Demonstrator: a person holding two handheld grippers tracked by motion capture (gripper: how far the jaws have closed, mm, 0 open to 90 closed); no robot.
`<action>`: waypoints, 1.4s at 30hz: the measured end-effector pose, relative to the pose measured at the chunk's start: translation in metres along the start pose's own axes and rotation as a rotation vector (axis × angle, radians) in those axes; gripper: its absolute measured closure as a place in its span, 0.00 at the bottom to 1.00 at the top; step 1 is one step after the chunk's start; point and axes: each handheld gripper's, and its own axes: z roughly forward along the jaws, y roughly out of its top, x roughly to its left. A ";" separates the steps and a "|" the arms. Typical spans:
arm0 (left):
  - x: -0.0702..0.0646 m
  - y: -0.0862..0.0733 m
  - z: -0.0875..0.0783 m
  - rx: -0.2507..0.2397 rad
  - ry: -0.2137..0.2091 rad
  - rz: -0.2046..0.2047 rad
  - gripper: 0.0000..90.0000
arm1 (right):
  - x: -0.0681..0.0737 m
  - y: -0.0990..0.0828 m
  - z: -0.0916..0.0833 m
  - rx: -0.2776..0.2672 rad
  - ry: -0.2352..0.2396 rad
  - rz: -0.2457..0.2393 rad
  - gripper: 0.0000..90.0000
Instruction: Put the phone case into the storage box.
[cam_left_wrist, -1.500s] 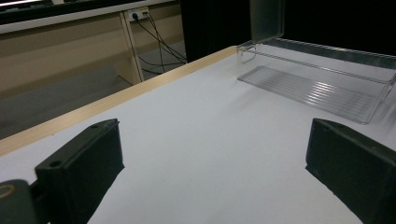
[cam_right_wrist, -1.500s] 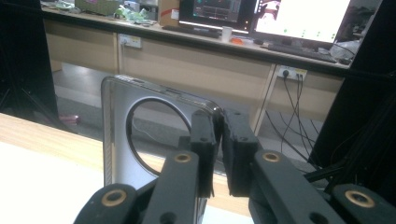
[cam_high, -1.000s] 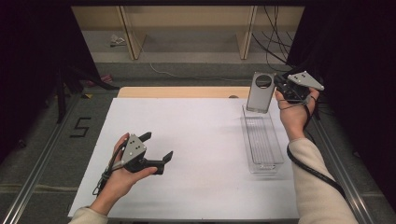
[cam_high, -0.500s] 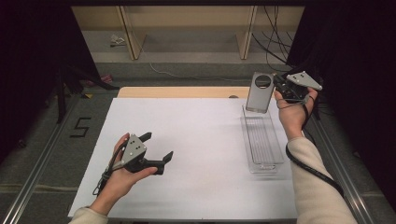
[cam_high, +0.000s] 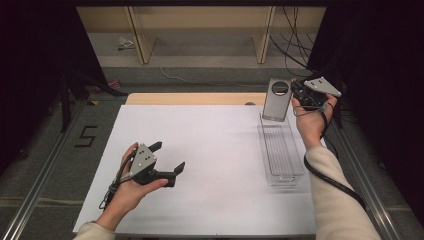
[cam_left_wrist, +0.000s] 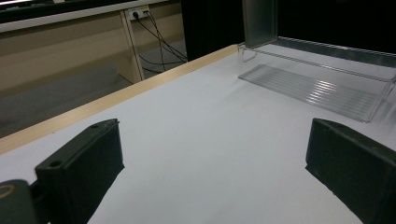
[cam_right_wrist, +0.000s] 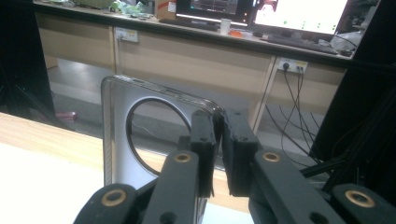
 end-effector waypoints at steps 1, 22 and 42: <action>0.000 0.000 0.000 0.000 0.000 0.000 0.04 | 0.000 0.000 0.000 0.001 -0.001 0.000 0.93; 0.000 0.000 0.000 0.001 0.000 0.000 0.04 | 0.000 -0.004 0.003 0.011 -0.005 -0.006 0.93; 0.000 -0.001 0.000 0.002 0.000 -0.001 0.04 | 0.004 -0.011 0.009 0.034 -0.002 -0.024 0.93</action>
